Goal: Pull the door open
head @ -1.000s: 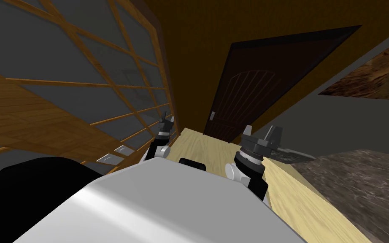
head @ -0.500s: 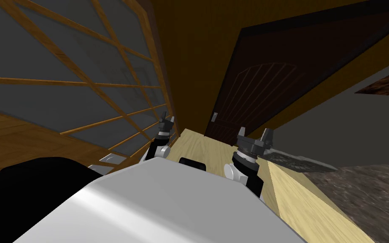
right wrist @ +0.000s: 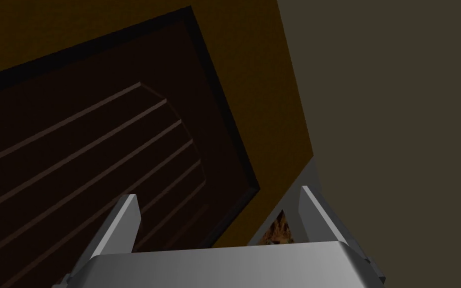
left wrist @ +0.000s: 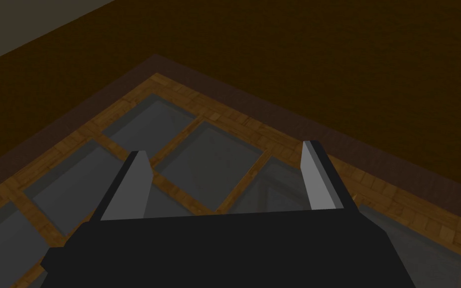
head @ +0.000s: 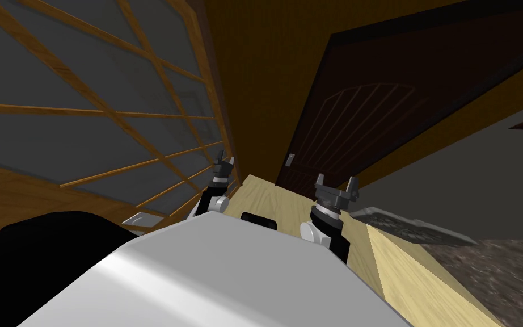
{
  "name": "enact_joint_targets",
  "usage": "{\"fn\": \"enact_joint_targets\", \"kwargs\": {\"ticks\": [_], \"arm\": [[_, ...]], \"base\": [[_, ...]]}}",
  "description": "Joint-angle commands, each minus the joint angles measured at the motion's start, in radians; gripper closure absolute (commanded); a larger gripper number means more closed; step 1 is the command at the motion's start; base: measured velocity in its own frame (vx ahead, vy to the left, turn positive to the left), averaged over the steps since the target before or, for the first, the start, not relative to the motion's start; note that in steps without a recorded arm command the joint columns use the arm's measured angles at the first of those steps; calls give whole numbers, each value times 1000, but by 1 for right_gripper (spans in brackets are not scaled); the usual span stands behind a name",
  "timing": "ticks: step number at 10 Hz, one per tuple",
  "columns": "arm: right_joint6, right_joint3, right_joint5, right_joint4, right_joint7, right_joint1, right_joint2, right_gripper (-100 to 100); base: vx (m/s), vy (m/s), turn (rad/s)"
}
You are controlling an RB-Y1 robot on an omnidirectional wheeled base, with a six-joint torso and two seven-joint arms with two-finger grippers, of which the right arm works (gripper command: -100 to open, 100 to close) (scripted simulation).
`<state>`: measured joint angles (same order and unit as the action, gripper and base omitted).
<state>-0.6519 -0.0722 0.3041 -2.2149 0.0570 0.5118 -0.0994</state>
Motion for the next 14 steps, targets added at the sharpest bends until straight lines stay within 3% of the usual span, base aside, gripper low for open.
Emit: {"fn": "enact_joint_targets", "kwargs": {"ticks": [1,14], "arm": [[1,-9,38,15,32,2,-13,-100],[-15,-69,297,159,239,13,-104,-100]], "base": [[128,-19,57],[100,-9,45]]}}
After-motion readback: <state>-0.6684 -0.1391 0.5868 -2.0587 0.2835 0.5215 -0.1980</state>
